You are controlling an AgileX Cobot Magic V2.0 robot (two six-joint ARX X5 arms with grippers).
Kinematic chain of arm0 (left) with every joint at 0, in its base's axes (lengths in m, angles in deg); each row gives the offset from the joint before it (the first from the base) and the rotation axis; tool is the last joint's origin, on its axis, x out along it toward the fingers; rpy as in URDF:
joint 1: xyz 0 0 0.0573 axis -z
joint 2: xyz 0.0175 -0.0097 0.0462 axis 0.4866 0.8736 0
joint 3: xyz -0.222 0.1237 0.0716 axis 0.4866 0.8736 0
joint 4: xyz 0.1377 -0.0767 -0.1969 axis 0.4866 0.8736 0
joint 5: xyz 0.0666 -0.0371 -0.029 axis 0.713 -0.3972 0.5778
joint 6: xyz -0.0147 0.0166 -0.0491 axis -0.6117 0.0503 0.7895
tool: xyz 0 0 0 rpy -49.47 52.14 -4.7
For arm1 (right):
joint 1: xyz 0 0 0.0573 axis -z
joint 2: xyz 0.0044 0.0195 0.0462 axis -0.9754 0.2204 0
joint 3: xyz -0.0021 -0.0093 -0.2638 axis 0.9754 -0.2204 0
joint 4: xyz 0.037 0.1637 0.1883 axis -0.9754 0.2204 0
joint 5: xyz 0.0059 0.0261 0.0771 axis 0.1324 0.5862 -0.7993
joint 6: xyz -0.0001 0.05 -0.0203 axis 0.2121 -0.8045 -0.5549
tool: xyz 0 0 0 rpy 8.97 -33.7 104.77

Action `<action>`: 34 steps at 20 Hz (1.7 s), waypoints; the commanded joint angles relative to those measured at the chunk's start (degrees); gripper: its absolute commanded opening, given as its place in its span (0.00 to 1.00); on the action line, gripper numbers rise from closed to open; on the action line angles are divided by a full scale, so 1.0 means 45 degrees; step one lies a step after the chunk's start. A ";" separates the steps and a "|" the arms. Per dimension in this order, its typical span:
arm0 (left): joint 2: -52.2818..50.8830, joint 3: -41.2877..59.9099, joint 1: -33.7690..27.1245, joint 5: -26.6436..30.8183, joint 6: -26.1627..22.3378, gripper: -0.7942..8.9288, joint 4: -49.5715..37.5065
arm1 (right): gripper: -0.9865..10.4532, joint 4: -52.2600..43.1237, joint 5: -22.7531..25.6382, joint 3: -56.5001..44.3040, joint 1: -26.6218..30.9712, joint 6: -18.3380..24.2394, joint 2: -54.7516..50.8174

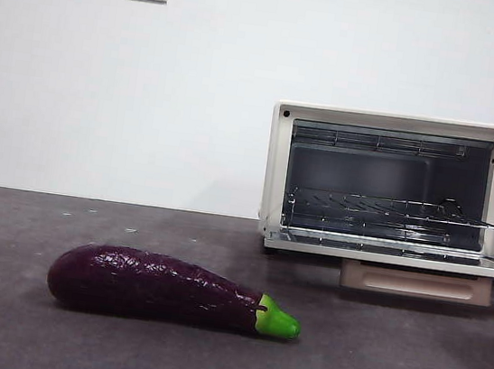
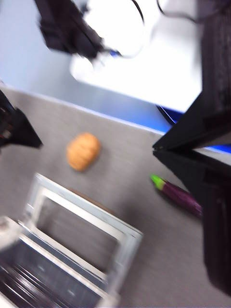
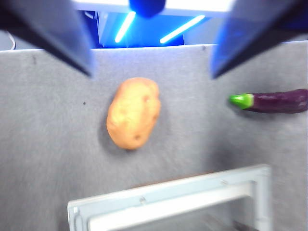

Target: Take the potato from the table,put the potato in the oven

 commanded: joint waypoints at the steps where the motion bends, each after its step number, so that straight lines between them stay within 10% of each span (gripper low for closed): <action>1: -0.1001 0.1457 0.0010 0.1205 0.0359 0.08 -0.0010 | 0.59 -0.0942 0.0087 -0.0903 -0.0345 -0.0908 0.0034; 11: -0.5712 0.4085 0.0005 0.2429 0.2205 0.08 -0.0010 | 0.64 -0.3793 0.3113 -0.3109 -0.2778 -0.3507 0.1452; 24: -0.9000 0.4085 0.0005 0.2370 0.3191 0.08 -0.0010 | 0.63 -0.5639 0.4172 -0.3113 -0.4211 -0.4546 0.5450; 29: -0.9015 0.4085 0.0005 0.2375 0.3181 0.08 -0.0010 | 0.29 -0.5406 0.4041 -0.3118 -0.4211 -0.4532 0.5518; 34: -0.9015 0.4085 0.0005 0.2370 0.3186 0.08 -0.0010 | 0.22 -0.5299 0.4017 -0.3118 -0.4211 -0.4609 0.5518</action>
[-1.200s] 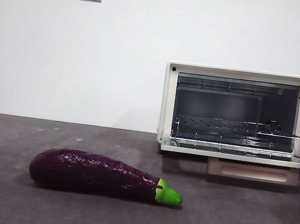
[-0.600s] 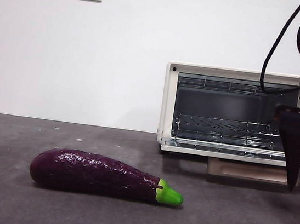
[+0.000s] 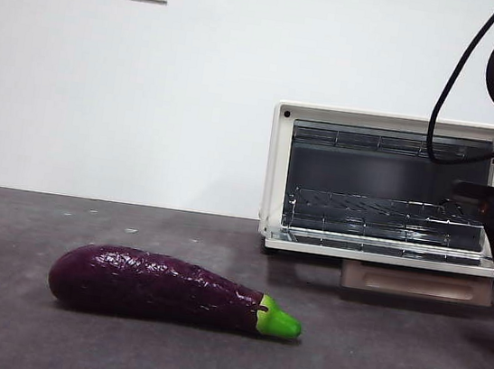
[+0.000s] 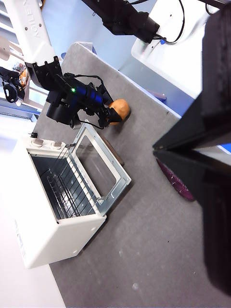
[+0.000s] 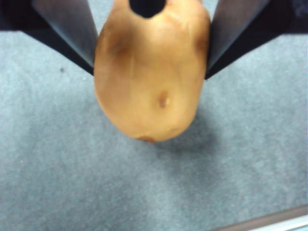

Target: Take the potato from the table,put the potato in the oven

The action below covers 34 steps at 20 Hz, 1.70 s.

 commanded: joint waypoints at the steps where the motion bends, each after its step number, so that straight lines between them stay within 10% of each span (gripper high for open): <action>1: -0.0034 0.0044 0.0005 -0.0005 0.0087 0.08 -0.0063 | 0.22 0.0015 -0.0136 -0.0121 -0.0015 -0.0141 0.0102; 10: -0.0034 0.0044 0.0005 0.0000 0.0083 0.08 -0.0063 | 0.22 0.2934 -0.1666 0.2438 -0.0015 0.0986 -0.0685; 20: -0.0029 0.0044 0.0005 0.0078 -0.0010 0.08 -0.0063 | 0.22 -0.3925 -0.0695 0.2885 -0.0015 0.1064 -0.0602; 27: -0.0024 0.0044 0.0005 0.3230 -0.0646 0.08 -0.0063 | 0.22 -0.6222 -0.0704 0.2885 -0.0010 0.0942 0.0622; 34: -0.0024 0.0044 0.0005 0.3327 -0.1010 0.08 -0.0058 | 0.22 -0.8369 -0.0452 0.2909 0.0005 0.0729 0.2472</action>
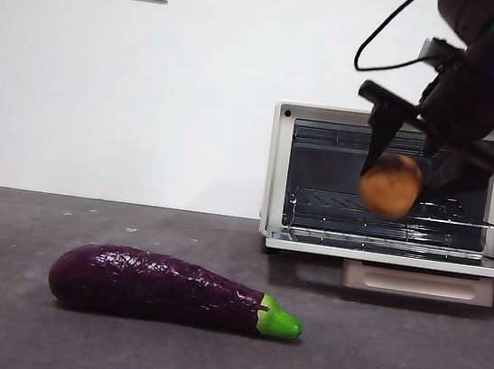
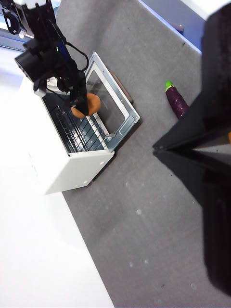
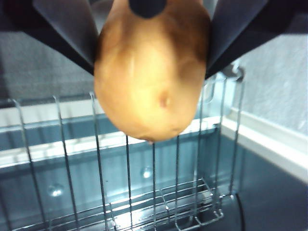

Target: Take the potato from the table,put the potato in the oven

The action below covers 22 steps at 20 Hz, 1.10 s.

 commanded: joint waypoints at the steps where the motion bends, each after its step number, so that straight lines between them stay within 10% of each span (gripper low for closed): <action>1: -0.0024 0.0044 0.0005 0.0044 -0.0136 0.08 -0.0063 | 0.22 -0.0636 0.0097 0.0015 0.0000 -0.0287 0.0437; 22: -0.0024 0.0044 0.0005 0.1763 -0.0189 0.08 -0.0063 | 0.22 -0.1778 0.2278 0.1088 0.0000 -0.0622 0.0952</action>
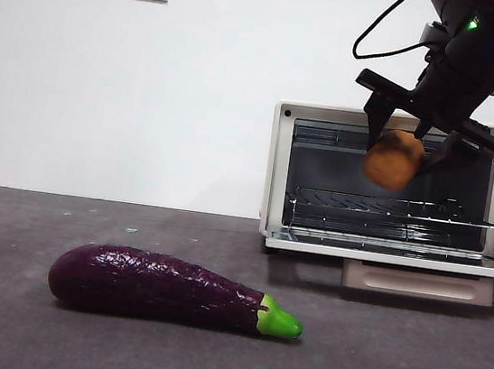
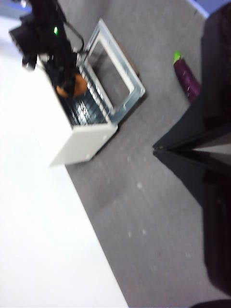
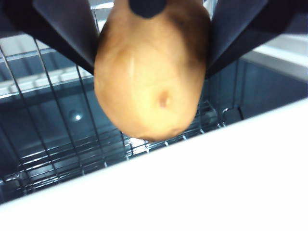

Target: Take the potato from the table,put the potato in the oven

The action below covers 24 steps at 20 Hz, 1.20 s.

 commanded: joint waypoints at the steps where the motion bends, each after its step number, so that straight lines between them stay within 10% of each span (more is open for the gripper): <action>1: -0.0024 0.0044 0.0005 0.0160 -0.0146 0.08 -0.0068 | 0.22 -0.0155 0.0068 0.0058 -0.0010 0.0000 0.0345; 16: -0.0024 0.0044 0.0005 0.1234 -0.0141 0.08 -0.0068 | 0.23 -0.0505 0.0311 0.0209 0.0000 -0.0010 0.1486; 24: -0.0019 0.0044 0.0005 0.1389 -0.0141 0.08 -0.0068 | 0.53 -0.0481 0.0311 0.0228 0.0000 -0.0287 0.1579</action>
